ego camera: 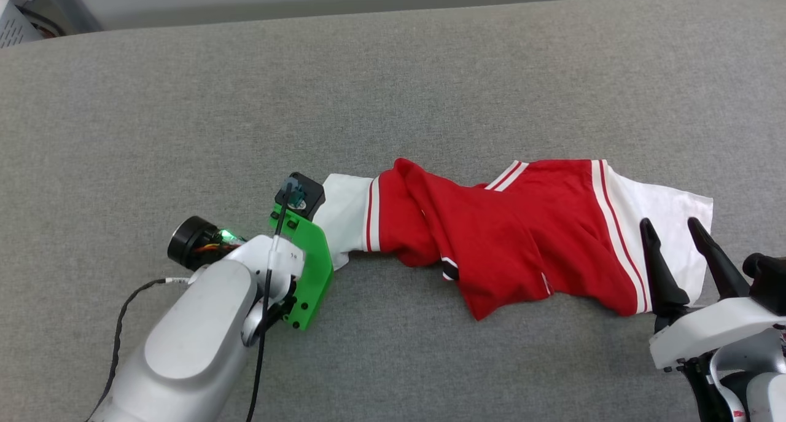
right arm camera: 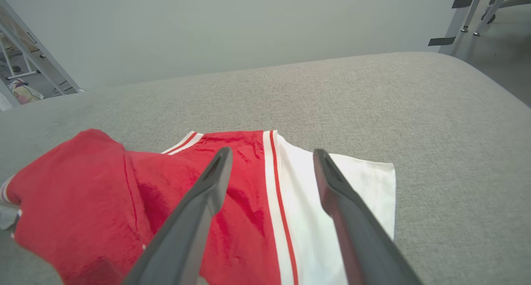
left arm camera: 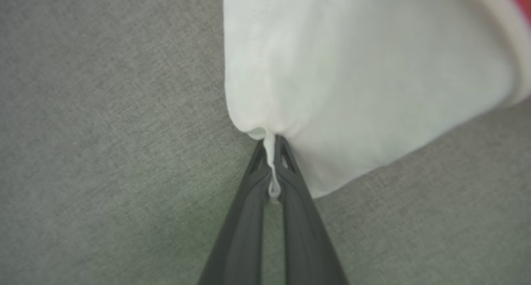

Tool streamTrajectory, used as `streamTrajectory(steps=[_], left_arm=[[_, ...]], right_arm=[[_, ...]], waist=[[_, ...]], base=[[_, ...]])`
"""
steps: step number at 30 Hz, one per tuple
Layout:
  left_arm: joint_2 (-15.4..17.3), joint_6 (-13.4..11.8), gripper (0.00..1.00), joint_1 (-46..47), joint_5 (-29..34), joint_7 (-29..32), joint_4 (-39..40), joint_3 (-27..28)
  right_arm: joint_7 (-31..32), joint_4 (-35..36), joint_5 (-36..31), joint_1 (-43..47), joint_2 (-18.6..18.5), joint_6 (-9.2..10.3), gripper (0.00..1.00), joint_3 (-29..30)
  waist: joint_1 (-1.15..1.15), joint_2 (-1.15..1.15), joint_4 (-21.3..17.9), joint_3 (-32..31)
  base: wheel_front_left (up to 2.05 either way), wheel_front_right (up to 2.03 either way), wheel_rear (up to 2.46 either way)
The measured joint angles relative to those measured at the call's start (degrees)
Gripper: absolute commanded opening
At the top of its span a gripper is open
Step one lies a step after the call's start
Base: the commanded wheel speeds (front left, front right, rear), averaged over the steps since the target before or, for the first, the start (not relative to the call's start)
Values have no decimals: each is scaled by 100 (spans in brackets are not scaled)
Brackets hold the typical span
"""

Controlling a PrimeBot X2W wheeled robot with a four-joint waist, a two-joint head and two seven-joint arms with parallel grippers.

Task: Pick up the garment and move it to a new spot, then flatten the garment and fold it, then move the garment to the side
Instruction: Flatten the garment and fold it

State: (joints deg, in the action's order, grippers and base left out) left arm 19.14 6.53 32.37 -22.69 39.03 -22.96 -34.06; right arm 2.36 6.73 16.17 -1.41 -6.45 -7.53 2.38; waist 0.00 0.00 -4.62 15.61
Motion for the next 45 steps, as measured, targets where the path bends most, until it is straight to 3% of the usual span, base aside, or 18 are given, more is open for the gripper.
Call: streamTrajectory(steps=[7,13,20,31,32,34,38,45], left_arm=[[-67,-437,0,-472,-68,-1006,392,342],[-107,-761,0,-597,-147,-1599,1063,682],[-126,-832,0,-619,-143,-1790,1611,686],[-165,-832,0,-597,-143,-1885,1791,647],[-162,-834,0,-598,-143,-1890,1785,647],[-156,-836,0,-602,-145,-1891,1777,653],[-100,-880,0,-608,-159,-1987,1748,712],[160,-1009,0,-578,-158,-2312,1677,1080]], right_arm=[[331,-1225,479,-275,-240,1,100,556],[1015,-2419,814,-888,-766,1,100,846],[2127,-3377,1123,-1776,-1540,1,100,556],[3111,-4387,1553,-2614,-1892,9,100,-171],[3212,-4422,1639,-2659,-1918,12,40,-219],[3350,-4454,1767,-2711,-1964,31,0,-288],[3351,-4431,1901,-2736,-1973,32,0,-444],[2675,-4075,1770,-2828,-2075,7,0,-365]], waist=[[0,0,139,-191],[-1,0,344,-238],[-1,0,574,-132],[0,0,784,197],[0,1,797,210],[-1,0,802,215],[-1,0,773,135],[-1,0,692,-178]], base=[[0,0,0],[0,0,0],[0,0,0],[0,0,0],[0,0,0],[0,0,0],[0,0,0],[0,0,0]])
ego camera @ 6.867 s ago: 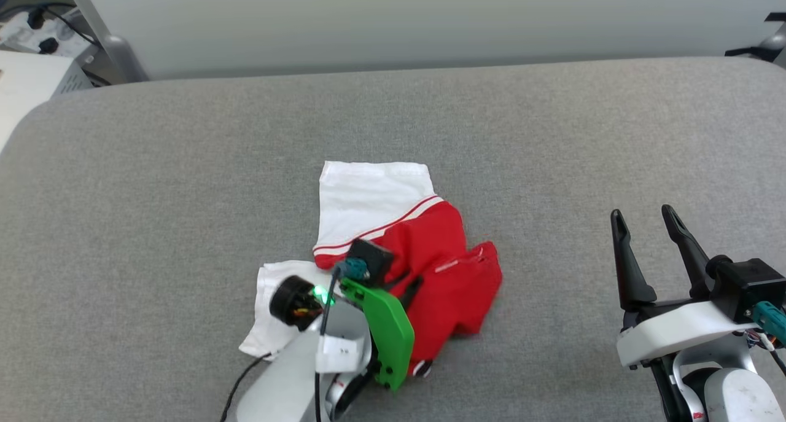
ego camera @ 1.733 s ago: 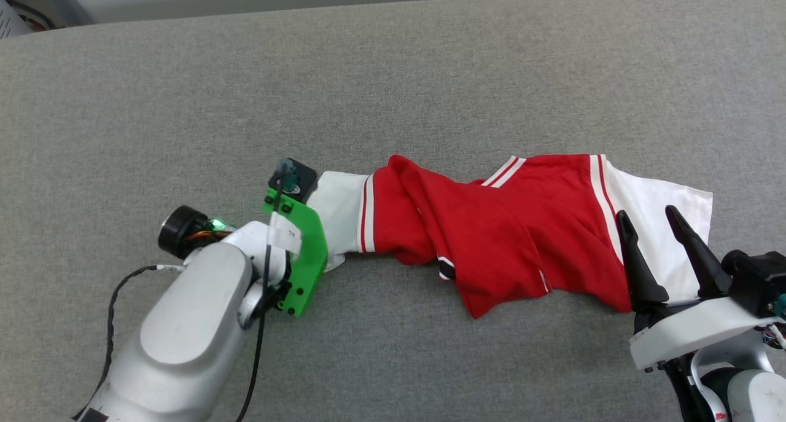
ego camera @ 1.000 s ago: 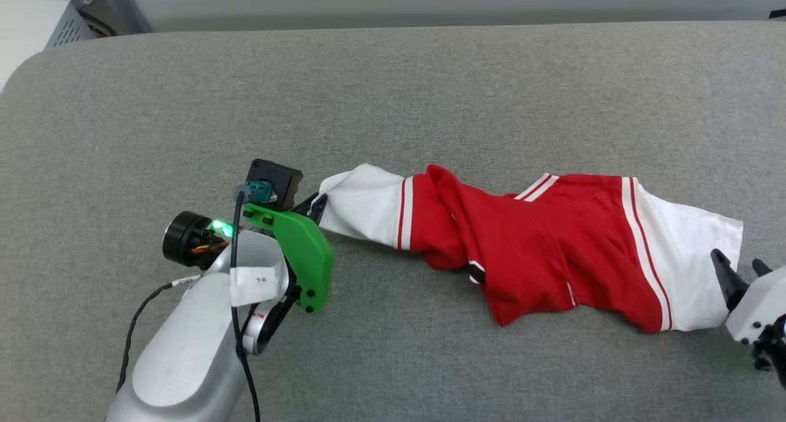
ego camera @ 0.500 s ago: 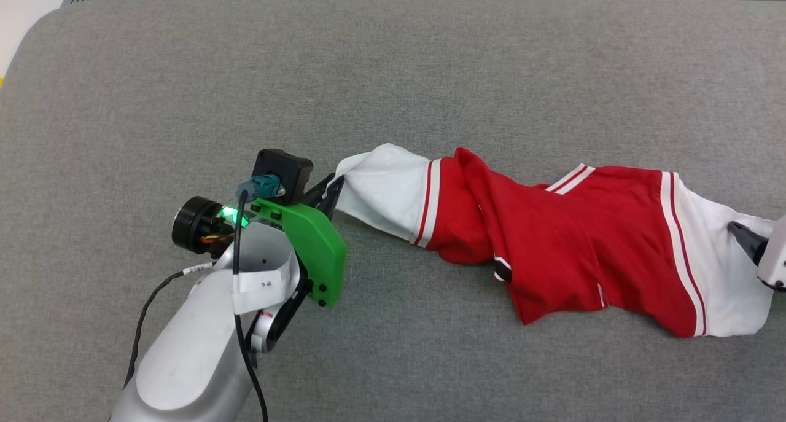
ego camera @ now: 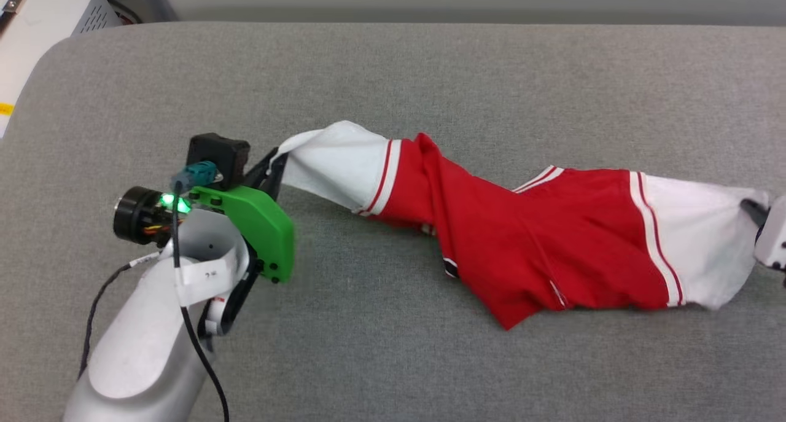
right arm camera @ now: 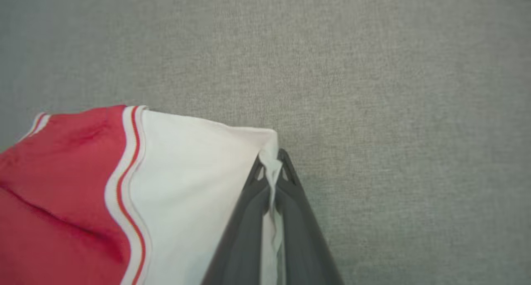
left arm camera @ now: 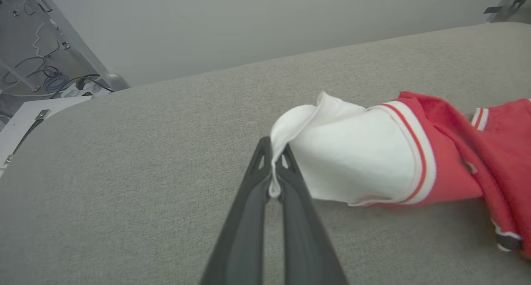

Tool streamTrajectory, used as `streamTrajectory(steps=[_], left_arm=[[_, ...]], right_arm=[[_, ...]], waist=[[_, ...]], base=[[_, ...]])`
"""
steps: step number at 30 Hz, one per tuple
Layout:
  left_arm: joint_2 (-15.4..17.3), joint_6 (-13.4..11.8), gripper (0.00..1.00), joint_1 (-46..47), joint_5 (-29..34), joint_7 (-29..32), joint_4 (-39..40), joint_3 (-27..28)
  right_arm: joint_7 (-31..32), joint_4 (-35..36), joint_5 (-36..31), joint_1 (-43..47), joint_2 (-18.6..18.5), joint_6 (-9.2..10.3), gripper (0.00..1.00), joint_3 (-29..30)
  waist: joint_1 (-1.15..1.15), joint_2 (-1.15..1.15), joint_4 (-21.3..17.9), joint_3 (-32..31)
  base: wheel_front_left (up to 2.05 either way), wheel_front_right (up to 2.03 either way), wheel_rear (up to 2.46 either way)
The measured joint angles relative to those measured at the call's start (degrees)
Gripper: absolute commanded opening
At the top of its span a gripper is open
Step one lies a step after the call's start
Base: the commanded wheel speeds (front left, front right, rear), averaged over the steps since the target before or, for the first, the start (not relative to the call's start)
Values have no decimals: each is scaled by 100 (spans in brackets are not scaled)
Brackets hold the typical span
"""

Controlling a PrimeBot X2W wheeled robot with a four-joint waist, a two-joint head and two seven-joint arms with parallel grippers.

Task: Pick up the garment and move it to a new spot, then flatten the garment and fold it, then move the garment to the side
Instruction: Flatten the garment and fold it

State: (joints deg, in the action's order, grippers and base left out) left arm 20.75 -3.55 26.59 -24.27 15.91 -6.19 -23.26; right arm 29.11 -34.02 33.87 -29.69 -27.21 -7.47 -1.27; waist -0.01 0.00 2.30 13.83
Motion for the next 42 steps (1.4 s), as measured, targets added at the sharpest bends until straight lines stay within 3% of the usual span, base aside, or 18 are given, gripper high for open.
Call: streamTrajectory(steps=[7,18,32,42], left_arm=[[254,30,0,399,-12,-301,-444,330],[312,493,0,2081,-92,-1189,-2103,559],[335,554,0,5189,458,-1996,-3668,527],[357,465,0,6594,558,-2446,-4307,564]], right_arm=[[-352,534,-448,-452,-86,-5,0,241],[-737,641,-1105,-1660,174,-7,0,140],[-1815,-378,-1804,-4496,391,-7,0,103],[-2457,-1239,-2121,-6324,575,-7,0,-151]], waist=[[0,0,-94,-373],[0,0,-258,-562],[0,0,-380,302],[0,0,-462,1154]], base=[[0,0,0],[0,0,0],[0,0,0],[0,0,0]])
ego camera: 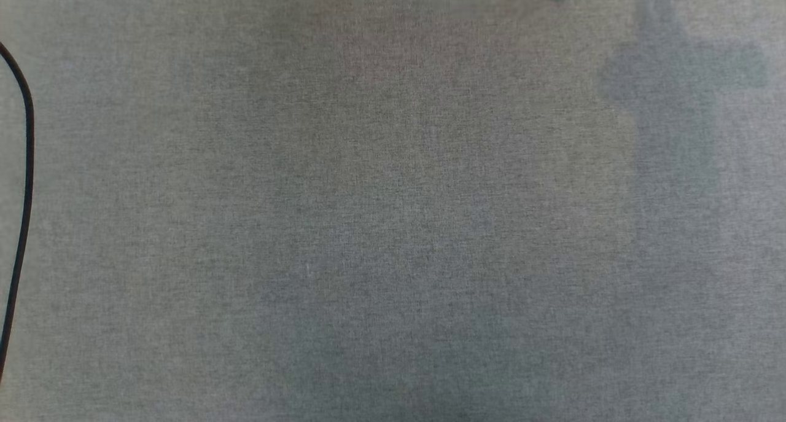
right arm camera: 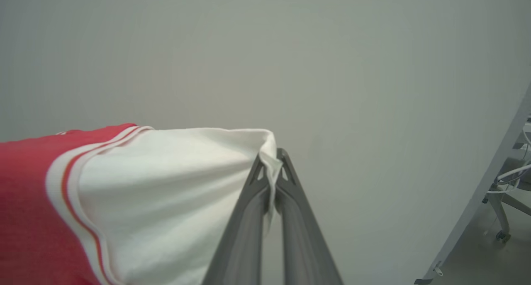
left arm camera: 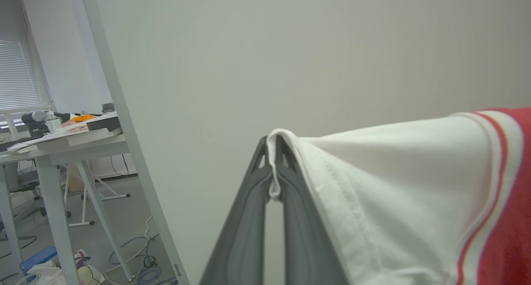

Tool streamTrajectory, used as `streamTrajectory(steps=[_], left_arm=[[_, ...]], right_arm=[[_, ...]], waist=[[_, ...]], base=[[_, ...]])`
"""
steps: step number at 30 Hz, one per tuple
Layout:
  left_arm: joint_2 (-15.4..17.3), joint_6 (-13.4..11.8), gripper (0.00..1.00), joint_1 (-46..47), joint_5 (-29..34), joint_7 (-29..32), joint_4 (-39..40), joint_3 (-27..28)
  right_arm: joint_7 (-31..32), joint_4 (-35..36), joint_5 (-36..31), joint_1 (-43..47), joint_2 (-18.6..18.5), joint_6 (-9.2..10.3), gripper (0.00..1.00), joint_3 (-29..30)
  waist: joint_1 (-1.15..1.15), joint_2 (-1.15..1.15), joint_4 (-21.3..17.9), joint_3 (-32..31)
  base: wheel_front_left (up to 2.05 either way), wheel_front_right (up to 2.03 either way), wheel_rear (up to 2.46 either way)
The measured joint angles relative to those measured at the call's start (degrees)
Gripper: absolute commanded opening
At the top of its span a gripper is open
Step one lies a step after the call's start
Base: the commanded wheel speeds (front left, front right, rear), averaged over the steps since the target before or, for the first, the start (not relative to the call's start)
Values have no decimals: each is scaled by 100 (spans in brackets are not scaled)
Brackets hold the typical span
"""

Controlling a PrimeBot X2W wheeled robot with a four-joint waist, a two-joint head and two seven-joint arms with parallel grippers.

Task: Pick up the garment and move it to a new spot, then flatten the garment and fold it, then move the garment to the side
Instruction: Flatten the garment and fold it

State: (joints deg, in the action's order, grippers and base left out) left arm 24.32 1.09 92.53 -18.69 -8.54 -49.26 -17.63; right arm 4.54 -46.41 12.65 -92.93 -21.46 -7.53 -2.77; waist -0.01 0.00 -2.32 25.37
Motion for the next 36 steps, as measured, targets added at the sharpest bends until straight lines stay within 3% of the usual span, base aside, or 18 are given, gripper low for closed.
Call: streamTrajectory(steps=[6,15,21,26,36], left_arm=[[-101,21,0,168,-63,-237,-475,31],[-388,280,0,-178,-361,-505,-1135,121],[-620,525,0,-1248,-690,-561,-1492,148],[-784,582,0,-2404,-946,-606,-1430,146],[-791,546,0,-5008,-934,-612,302,430]], right_arm=[[-312,-520,22,-441,232,0,0,-359],[-591,-1025,505,-171,448,0,0,-1050],[-693,-1083,1121,878,503,0,0,-1653],[-842,-824,1704,2112,414,0,0,-2084],[-1115,185,2555,4569,-120,0,0,-2286]], waist=[[0,0,5,413],[-1,0,69,714],[0,0,96,491],[0,0,131,206],[1,0,215,-535]], base=[[0,0,0],[0,0,0],[0,0,0],[0,0,0],[0,0,0]])
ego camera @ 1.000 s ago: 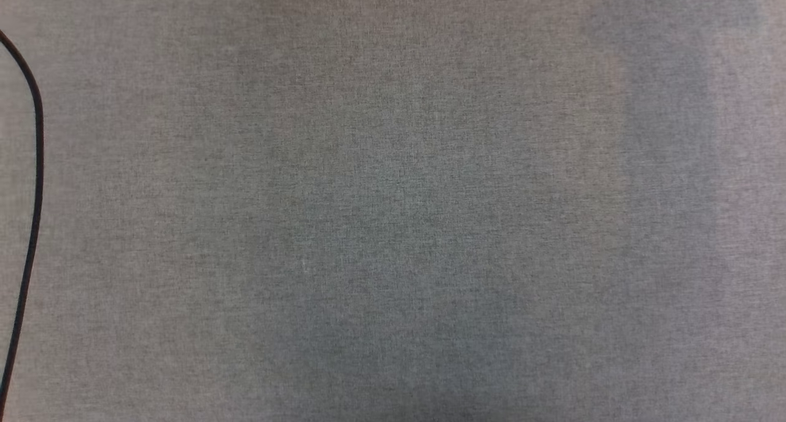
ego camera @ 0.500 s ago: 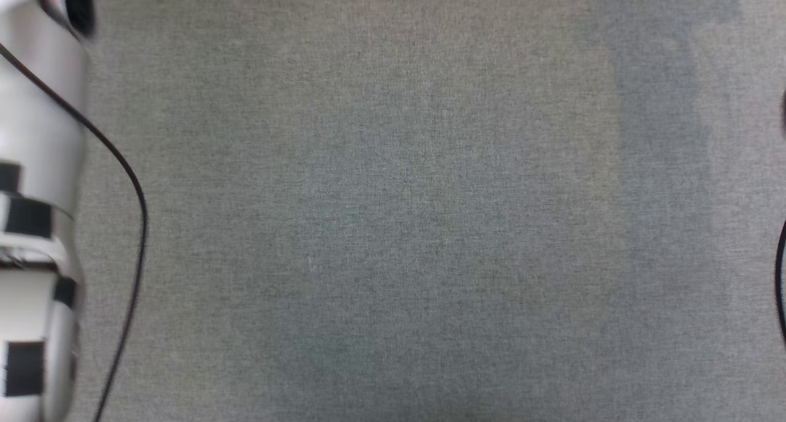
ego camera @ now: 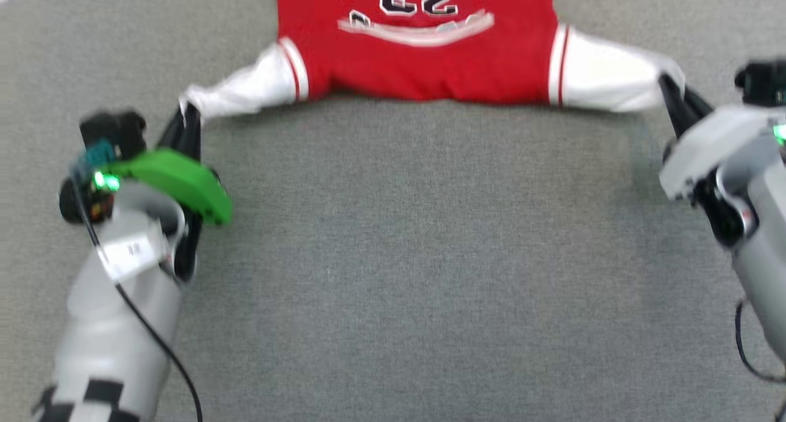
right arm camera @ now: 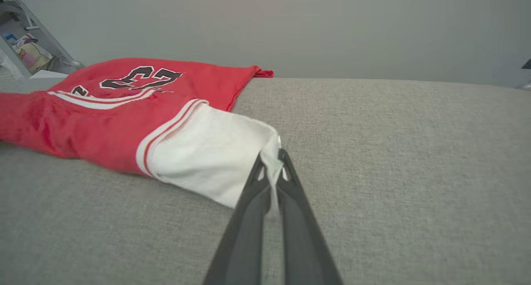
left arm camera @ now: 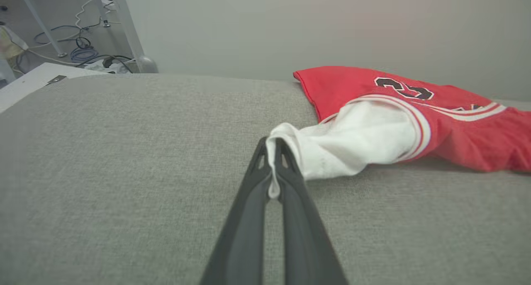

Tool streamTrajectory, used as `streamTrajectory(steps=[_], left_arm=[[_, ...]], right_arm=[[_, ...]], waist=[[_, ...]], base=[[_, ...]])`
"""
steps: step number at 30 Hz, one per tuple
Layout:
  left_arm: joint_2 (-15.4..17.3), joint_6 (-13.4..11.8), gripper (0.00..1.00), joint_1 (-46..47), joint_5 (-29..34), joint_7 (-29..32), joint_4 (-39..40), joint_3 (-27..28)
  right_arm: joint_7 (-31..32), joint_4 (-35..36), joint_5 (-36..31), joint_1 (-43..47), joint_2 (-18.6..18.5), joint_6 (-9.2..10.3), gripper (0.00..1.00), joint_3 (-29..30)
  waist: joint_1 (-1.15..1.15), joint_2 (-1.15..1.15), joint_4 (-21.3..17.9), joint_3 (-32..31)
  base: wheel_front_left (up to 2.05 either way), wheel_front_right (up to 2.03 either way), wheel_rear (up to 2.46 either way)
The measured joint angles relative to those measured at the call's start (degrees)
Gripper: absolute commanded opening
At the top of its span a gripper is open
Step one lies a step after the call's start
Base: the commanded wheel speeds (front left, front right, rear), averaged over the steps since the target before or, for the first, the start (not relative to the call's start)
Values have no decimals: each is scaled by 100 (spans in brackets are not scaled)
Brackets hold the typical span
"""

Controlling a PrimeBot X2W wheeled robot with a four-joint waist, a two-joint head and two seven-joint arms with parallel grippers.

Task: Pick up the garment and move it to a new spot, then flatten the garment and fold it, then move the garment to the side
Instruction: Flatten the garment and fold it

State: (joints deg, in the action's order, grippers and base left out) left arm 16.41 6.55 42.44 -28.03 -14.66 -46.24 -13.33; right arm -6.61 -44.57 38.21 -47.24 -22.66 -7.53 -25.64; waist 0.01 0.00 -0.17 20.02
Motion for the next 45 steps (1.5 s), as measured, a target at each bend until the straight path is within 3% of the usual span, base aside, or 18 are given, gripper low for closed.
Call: streamTrajectory(steps=[9,14,18,26,33,34,35,36,39,45], left_arm=[[52,-190,0,-2252,21,20,1313,180],[71,-426,0,-3311,-58,191,2119,193],[85,-621,0,-4181,-275,461,2721,245],[242,-961,0,-5314,-332,961,3643,247],[327,-1162,0,-5649,-221,1028,4135,137],[325,-1162,0,-5642,-216,1046,4184,101],[324,-1162,0,-5631,-197,1050,4244,62],[327,-1161,0,-5609,-165,1073,4298,21],[319,-1162,0,-5455,-67,1058,4425,-54],[175,-1187,0,-5059,88,875,4692,-152]], right_arm=[[130,955,57,2050,-270,0,0,597],[420,1630,-149,3213,-172,0,0,1235],[745,2272,-387,4311,149,0,0,1940],[1623,3682,-1105,6036,1281,0,0,3177],[2391,4330,-1551,6603,1689,1,0,3333],[2432,4389,-1555,6601,1696,0,24,3323],[2462,4456,-1557,6592,1696,0,41,3311],[2460,4508,-1581,6567,1695,0,100,3311],[2365,4595,-1627,6324,1678,0,100,3338],[1991,4364,-1664,4994,1443,1,100,3702]], waist=[[0,0,59,-852],[0,0,79,-1280],[0,0,103,-1589],[0,0,186,-1994],[0,0,310,-1977],[0,0,326,-1959],[0,0,349,-1933],[0,0,374,-1906],[0,0,456,-1812],[0,0,623,-1503]], base=[[0,0,0],[0,0,0],[0,0,0],[0,0,0],[0,0,0],[0,0,0],[0,0,0],[0,0,0],[0,0,0],[0,0,0]])
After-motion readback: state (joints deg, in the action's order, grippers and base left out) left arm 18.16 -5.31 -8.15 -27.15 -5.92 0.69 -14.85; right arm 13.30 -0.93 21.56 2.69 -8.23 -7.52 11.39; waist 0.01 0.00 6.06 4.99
